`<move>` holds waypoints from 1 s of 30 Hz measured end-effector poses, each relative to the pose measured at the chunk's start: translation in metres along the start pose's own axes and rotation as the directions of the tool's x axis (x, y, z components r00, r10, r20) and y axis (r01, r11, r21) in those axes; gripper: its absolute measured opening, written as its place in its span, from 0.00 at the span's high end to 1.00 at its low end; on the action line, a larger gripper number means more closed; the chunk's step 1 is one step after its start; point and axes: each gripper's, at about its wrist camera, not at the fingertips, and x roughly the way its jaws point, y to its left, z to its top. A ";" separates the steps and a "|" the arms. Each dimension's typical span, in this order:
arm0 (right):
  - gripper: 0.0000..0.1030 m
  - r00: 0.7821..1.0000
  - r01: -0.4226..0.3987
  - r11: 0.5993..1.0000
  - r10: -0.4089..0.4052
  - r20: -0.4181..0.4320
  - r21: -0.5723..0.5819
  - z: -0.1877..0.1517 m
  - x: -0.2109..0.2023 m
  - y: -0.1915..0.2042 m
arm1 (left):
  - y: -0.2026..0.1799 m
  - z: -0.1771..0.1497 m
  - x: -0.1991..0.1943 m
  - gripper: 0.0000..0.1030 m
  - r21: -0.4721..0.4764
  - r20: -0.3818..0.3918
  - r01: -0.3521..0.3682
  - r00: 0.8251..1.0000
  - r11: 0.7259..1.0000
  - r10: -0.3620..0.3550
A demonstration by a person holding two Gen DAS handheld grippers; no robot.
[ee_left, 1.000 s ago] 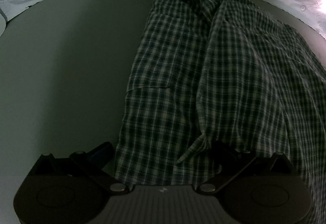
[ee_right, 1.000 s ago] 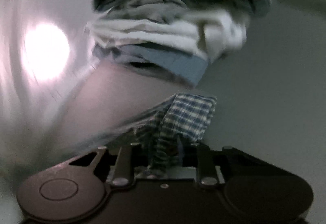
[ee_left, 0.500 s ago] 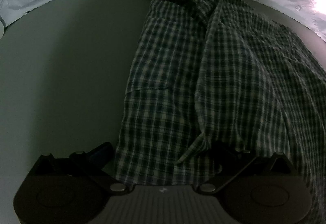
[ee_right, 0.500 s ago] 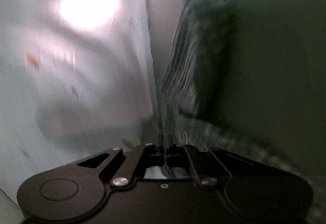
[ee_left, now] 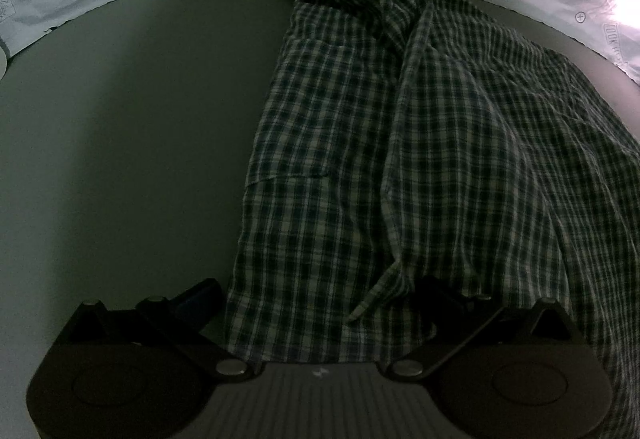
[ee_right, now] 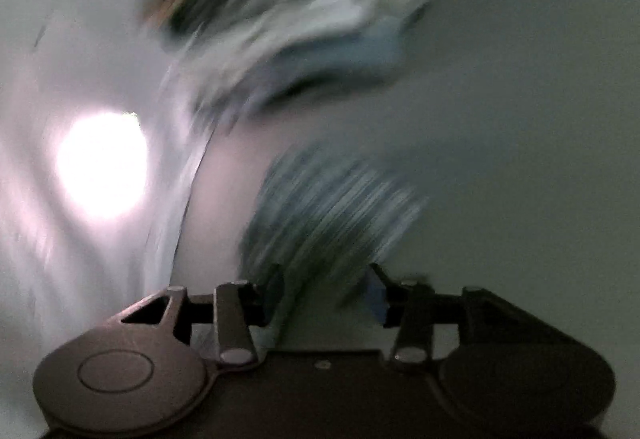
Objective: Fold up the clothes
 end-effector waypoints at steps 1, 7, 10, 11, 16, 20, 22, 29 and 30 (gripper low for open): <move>0.45 1.000 0.009 1.000 -0.009 0.008 0.004 0.003 0.001 -0.003 | 0.000 0.000 0.000 0.00 0.000 0.000 0.000 1.000 1.000 0.000; 0.31 0.999 0.050 0.996 -0.049 0.022 -0.068 0.014 0.026 0.001 | 0.000 -0.003 -0.003 0.00 -0.001 0.004 -0.001 1.000 1.000 0.001; 0.32 0.999 0.039 0.991 -0.039 0.004 -0.129 0.019 0.043 0.012 | 0.001 -0.002 -0.002 0.00 -0.001 0.007 0.000 1.000 1.000 0.000; 0.33 0.999 0.040 0.991 -0.040 0.001 -0.131 0.019 0.046 0.013 | 0.001 0.000 -0.001 0.00 0.000 0.008 0.000 1.000 1.000 0.000; 0.93 0.999 0.025 0.997 -0.027 -0.041 -0.070 0.023 0.063 0.013 | 0.000 0.000 0.001 0.00 -0.001 0.012 0.000 1.000 1.000 0.000; 0.97 0.994 -0.066 0.998 0.066 -0.083 0.008 0.021 0.066 0.020 | -0.001 0.001 0.001 0.00 -0.001 0.007 0.000 1.000 1.000 0.000; 0.98 0.980 -0.138 0.990 0.137 -0.147 0.002 0.005 0.062 0.034 | -0.001 0.001 0.001 0.00 -0.002 0.008 0.000 1.000 1.000 0.000; 0.98 0.857 -0.382 0.924 0.363 -0.365 0.020 -0.050 0.046 0.084 | -0.001 0.002 0.002 0.00 0.000 0.008 0.002 1.000 1.000 -0.002; 0.98 0.832 -0.415 0.909 0.391 -0.394 0.027 -0.058 0.044 0.091 | 0.000 0.001 0.002 0.00 0.000 0.010 0.003 1.000 1.000 -0.003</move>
